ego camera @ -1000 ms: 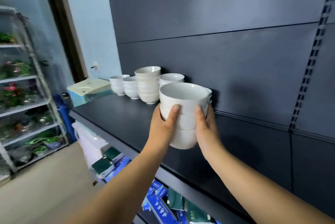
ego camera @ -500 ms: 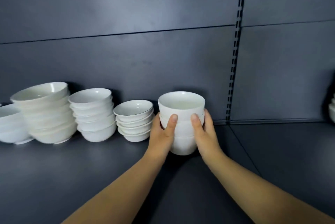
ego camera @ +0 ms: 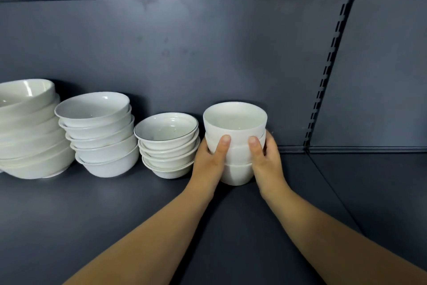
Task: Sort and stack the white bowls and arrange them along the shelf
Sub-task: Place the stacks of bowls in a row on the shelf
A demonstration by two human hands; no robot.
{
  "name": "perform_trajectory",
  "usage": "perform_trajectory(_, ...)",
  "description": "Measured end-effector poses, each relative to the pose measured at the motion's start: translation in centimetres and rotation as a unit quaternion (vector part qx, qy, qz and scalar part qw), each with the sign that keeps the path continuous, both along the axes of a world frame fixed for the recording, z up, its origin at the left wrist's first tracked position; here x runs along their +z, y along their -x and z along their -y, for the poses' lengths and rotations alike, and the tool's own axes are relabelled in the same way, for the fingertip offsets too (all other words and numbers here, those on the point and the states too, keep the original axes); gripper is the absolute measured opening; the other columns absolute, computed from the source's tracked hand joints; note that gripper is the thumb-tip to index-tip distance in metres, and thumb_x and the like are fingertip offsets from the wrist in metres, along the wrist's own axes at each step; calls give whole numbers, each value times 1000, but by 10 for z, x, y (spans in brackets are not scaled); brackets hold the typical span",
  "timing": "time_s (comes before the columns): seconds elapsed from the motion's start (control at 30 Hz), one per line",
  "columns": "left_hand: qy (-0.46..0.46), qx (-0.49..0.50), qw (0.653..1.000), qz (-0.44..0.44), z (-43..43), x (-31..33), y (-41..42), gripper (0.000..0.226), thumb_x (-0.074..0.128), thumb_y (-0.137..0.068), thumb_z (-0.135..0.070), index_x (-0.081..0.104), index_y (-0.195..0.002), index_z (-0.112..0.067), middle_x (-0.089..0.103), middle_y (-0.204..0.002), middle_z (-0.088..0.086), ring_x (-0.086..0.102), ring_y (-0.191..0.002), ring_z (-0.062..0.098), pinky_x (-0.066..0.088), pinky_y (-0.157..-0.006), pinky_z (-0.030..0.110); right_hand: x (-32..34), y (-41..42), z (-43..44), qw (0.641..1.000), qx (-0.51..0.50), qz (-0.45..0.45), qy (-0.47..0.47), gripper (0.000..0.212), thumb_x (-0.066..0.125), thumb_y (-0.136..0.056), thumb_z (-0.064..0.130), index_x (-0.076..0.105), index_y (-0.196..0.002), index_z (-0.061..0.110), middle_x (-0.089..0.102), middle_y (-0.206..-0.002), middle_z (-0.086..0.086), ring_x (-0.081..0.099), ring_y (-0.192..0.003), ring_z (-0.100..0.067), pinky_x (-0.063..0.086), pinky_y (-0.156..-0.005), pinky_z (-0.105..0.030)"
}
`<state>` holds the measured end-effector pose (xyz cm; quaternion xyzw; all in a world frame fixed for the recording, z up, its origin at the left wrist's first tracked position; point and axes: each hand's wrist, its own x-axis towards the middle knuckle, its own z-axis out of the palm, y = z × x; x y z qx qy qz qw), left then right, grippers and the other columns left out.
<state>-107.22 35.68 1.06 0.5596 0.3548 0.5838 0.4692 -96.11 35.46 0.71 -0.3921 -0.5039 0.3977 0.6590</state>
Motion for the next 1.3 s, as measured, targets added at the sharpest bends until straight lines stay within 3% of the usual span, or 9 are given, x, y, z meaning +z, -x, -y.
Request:
perform_trajectory(0.2, 14, -7, 999, 34, -9, -4, -4, 100, 67, -50, -77, 49, -128, -18, 63, -123, 1, 59, -114, 14, 47, -97, 33, -3, -2, -14, 1000, 26, -3, 15, 63, 57, -53, 60, 49, -111, 35, 61, -109, 13, 61, -97, 0, 52, -80, -19)
perform_trajectory(0.33, 30, 9, 998, 48, -11, -2, -9, 107, 69, -48, -77, 44, -133, -15, 60, -127, 4, 57, -117, 18, 43, -103, 42, -3, -4, -21, 1000, 25, 9, 9, 77, 54, -58, 60, 47, -126, 23, 60, -119, 3, 60, -106, -9, 51, -87, -24)
perform_trajectory(0.6, 63, 61, 994, 58, -10, -2, -19, 113, 64, -39, -85, 50, -129, -17, 63, -122, 2, 60, -112, 14, 45, -100, 36, -3, -4, -26, 999, 30, -7, 10, 68, 56, -54, 61, 45, -115, 32, 59, -106, 17, 59, -96, 3, 50, -80, -15)
perform_trajectory(0.7, 82, 97, 990, 56, -6, -1, -25, 100, 57, -51, -81, 51, -128, -17, 63, -122, 1, 60, -112, 14, 45, -100, 37, -1, -4, -25, 999, 34, -7, 17, 68, 55, -51, 62, 43, -112, 36, 57, -106, 20, 57, -97, 4, 48, -80, -13)
perform_trajectory(0.87, 80, 121, 988, 48, 9, -5, -27, 67, 51, -74, -60, 50, -129, -21, 62, -123, -8, 57, -112, 3, 44, -95, 24, 0, -7, -14, 998, 5, 44, 48, 63, 62, -65, 56, 46, -121, 31, 50, -130, 1, 51, -115, -13, 43, -96, -29)
perform_trajectory(0.93, 107, 131, 985, 19, 22, -7, -25, 58, 52, -76, -54, 54, -121, -17, 63, -117, -8, 57, -111, 7, 42, -97, 28, 1, -11, -1, 994, -34, 90, 56, 57, 64, -79, 45, 45, -128, 22, 46, -134, 1, 46, -121, -14, 39, -99, -29)
perform_trajectory(1.03, 128, 136, 980, -74, 53, -4, -21, 19, 49, -92, -30, 56, -100, -15, 63, -95, -6, 53, -94, 11, 40, -82, 23, 1, -18, 25, 982, -64, 165, 61, 53, 58, -88, 33, 40, -135, 17, 43, -138, 1, 40, -127, -14, 33, -101, -24)
perform_trajectory(1.17, 89, 108, 961, -239, 123, 2, -13, 34, 52, -93, -25, 52, -127, -19, 55, -115, -12, 50, -104, 0, 36, -80, 7, 9, -36, 86, 959, -34, 281, 32, 49, 57, -89, 28, 43, -135, 19, 44, -140, 4, 38, -130, -11, 28, -97, -17)
perform_trajectory(1.3, -45, 114, 934, -335, 197, -2, 2, 25, 59, -90, -24, 66, -113, -17, 58, -109, -13, 52, -105, -4, 27, -78, -10, 13, -61, 178, 920, -69, 385, -17, 40, 59, -88, 22, 53, -127, 16, 48, -135, 6, 40, -125, -6, 22, -92, -2)
